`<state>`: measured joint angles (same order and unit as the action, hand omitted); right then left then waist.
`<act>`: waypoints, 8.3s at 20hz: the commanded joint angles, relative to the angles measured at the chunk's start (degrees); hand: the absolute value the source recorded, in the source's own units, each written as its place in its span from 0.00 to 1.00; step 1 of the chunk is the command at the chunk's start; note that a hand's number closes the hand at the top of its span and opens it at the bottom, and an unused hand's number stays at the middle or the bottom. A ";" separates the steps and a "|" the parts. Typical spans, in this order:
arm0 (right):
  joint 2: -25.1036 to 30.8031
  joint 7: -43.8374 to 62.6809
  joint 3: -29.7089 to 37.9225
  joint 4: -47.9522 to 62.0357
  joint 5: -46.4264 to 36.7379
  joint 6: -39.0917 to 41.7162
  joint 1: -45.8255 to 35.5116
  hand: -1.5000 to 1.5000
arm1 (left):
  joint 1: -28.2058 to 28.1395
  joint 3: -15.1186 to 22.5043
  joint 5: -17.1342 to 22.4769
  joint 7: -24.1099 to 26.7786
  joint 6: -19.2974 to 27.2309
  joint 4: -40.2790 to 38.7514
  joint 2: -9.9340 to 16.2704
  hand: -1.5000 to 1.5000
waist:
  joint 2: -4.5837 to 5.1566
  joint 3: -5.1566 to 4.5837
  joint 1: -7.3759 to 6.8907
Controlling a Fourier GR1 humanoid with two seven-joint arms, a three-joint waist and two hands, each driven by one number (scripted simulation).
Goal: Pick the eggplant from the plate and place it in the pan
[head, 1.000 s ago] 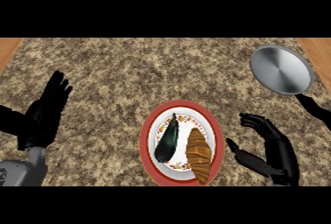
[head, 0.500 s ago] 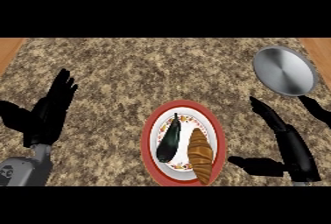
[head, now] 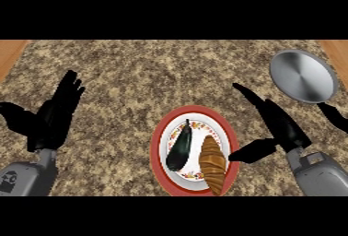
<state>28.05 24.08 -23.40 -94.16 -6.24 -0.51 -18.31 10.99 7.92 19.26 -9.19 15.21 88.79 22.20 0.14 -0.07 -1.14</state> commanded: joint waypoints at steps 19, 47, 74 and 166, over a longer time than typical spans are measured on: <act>-9.57 26.90 -7.76 -1.86 -6.28 26.12 -11.00 0.00 | -4.49 -5.31 -1.18 -0.54 -4.93 2.34 -1.81 0.50 | -0.21 0.05 0.88; -27.93 17.29 -3.90 17.86 -26.29 26.60 -9.10 0.00 | -0.42 -11.63 -6.99 -5.59 -8.92 1.69 -6.81 0.50 | -0.15 0.07 1.01; -27.95 2.72 -14.78 37.59 -17.98 5.67 -16.77 1.00 | 0.61 -12.85 -9.49 -4.79 -12.21 0.71 -9.31 0.50 | -0.04 0.08 0.33; 27.90 -67.52 58.98 90.97 -10.83 30.65 -24.33 0.00 | -0.41 -12.81 -12.59 -4.70 -11.65 3.51 -12.91 0.50 | 0.92 0.65 -0.42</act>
<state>51.96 -40.07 33.23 -4.20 -19.71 19.28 -46.22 11.49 -4.34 6.50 -13.33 3.20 91.05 9.01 1.52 0.54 -2.41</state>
